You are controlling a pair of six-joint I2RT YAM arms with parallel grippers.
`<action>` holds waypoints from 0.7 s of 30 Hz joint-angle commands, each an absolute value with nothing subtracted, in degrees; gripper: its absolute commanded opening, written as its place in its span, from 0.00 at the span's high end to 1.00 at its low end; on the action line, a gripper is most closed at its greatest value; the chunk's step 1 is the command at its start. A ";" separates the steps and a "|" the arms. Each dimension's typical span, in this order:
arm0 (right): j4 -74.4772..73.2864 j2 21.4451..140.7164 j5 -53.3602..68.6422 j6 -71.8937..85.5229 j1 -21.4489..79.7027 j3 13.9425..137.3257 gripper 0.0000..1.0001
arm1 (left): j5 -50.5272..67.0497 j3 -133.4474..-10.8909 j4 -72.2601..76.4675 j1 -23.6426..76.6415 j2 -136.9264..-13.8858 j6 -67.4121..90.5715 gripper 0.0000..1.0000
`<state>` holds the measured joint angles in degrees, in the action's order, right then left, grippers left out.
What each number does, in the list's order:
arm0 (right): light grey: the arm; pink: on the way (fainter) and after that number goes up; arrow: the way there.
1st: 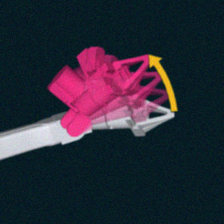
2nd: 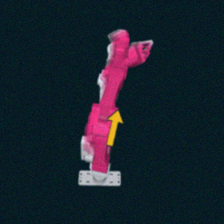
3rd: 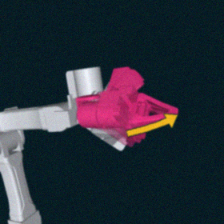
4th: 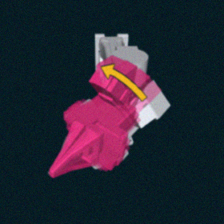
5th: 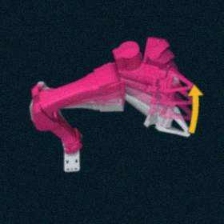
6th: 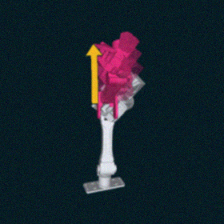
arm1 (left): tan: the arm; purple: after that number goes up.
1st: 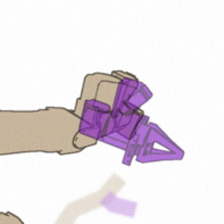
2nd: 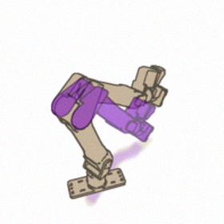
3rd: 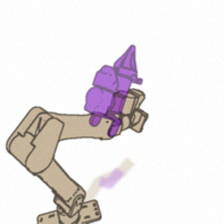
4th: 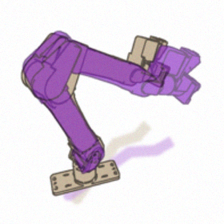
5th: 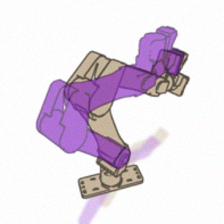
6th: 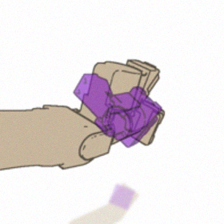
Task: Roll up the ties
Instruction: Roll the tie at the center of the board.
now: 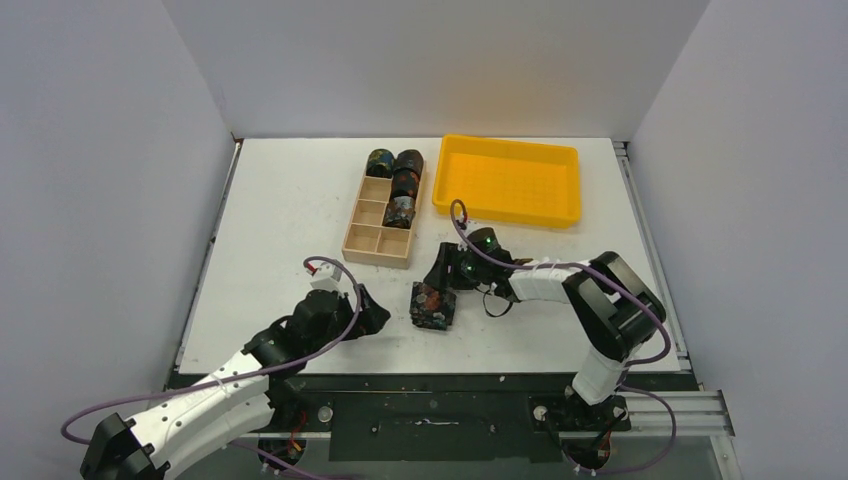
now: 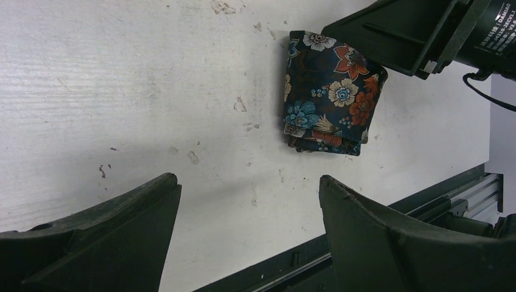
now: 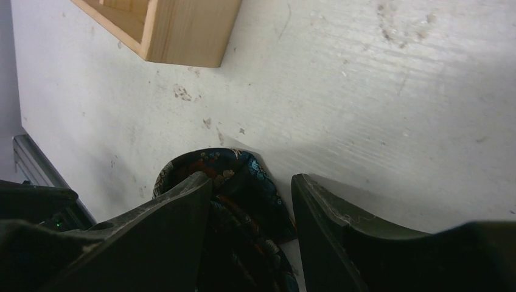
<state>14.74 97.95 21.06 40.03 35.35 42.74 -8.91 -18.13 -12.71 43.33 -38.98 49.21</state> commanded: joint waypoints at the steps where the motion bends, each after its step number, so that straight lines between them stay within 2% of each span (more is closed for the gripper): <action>1: 14.68 101.08 26.14 37.39 36.34 46.19 0.47 | -7.87 -18.58 -9.10 42.90 -39.77 49.29 0.18; 9: 8.59 97.35 18.05 37.38 34.37 50.87 0.39 | -9.58 -20.39 -11.63 42.72 -38.85 49.01 0.18; 16: 1.34 85.54 11.74 36.05 30.96 52.97 0.33 | -13.47 -22.94 -15.01 42.09 -37.27 47.93 0.16; 18: 0.80 80.19 10.41 35.68 31.04 50.40 0.33 | -15.16 -24.08 -16.25 41.65 -37.48 47.95 0.16; 21: 0.30 70.79 8.33 33.12 34.46 43.49 0.41 | -16.43 -25.78 -18.08 40.87 -38.16 47.93 0.16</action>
<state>1.58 82.13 12.91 36.62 30.76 49.17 -12.75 -21.45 -16.38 41.89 -38.09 48.84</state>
